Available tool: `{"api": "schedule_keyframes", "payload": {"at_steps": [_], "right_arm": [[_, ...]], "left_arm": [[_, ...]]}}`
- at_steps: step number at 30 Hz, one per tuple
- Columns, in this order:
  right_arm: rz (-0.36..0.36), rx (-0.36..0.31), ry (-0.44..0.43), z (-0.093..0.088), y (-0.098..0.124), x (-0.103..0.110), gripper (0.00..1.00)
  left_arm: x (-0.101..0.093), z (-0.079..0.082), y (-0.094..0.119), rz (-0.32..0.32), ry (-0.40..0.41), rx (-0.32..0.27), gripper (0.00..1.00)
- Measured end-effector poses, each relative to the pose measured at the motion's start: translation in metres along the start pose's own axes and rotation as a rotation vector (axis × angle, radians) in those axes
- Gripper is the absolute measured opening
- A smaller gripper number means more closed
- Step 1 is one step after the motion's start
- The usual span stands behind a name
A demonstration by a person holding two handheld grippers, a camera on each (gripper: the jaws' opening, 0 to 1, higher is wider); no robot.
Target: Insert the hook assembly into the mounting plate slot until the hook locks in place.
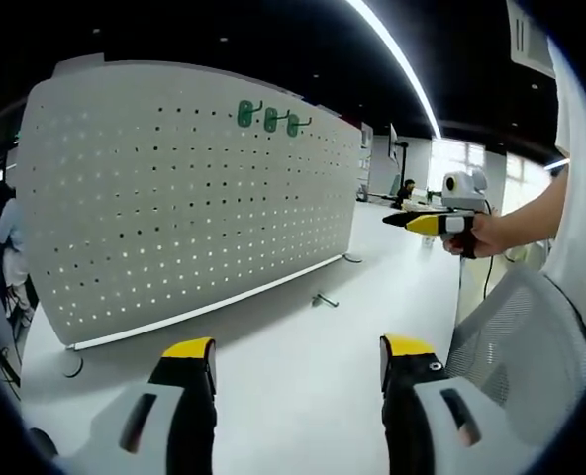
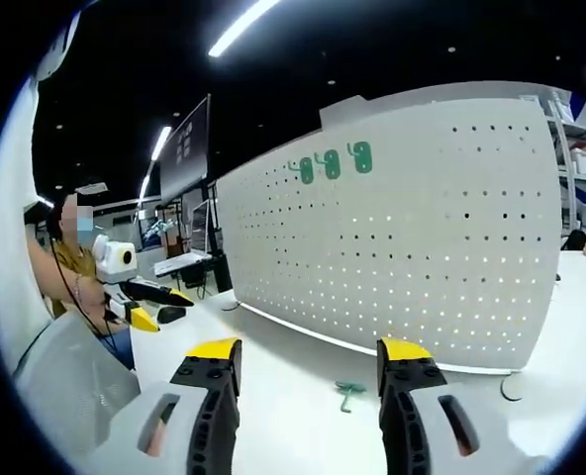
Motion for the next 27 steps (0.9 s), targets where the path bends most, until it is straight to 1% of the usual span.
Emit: {"api": "schedule_keyframes", "payload": {"at_steps": [5, 13, 23, 27], "right_arm": [[0.006, 0.016, -0.004, -0.007, 0.005, 0.002, 0.54], [0.013, 0.044, -0.003, -0.016, 0.012, 0.003, 0.54], [0.019, 0.058, -0.01, -0.022, 0.015, 0.007, 0.54], [0.016, 0.06, -0.014, -0.022, 0.016, 0.008, 0.54]], "left_arm": [[0.001, 0.0, 0.002, 0.002, 0.001, -0.002, 0.69], [0.003, -0.004, 0.005, 0.001, -0.004, 0.013, 0.69], [0.002, -0.009, 0.007, -0.001, -0.003, 0.025, 0.69], [0.003, -0.009, 0.008, 0.003, 0.008, 0.02, 0.69]]}}
Point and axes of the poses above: the point that each gripper's makers call its tool centre point, and the gripper's own axes: y roughly backward along the fingers, x roughly to its left, z roughly out of its top, the point moved 4 cm from there along y, roughly backward along the fingers, and after that the axes turned 7 degrees about y, right-handed, at the moved point
